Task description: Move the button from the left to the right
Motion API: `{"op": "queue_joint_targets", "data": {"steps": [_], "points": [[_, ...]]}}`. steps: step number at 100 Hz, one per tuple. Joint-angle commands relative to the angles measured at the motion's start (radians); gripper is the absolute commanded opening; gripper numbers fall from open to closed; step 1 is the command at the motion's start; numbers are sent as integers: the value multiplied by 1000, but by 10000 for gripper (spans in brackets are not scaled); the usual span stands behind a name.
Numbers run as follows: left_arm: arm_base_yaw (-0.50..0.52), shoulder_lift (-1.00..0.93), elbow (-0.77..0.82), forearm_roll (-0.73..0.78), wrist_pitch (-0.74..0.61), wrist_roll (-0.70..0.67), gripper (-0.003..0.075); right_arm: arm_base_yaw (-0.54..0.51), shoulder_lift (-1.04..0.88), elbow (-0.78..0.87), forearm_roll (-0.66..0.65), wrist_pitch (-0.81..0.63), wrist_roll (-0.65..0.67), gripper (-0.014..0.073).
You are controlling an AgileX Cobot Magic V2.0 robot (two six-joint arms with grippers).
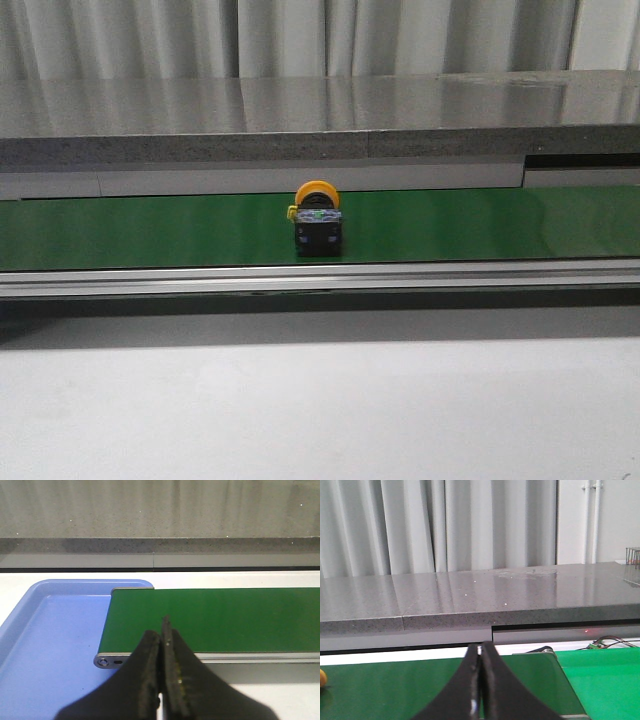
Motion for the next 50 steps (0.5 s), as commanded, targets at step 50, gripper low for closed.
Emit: {"op": "queue_joint_targets", "data": {"steps": [50], "points": [[-8, 9, -26, -12, -77, -3, -20, -3, 380, -594, 35, 724, 0, -68]]}}
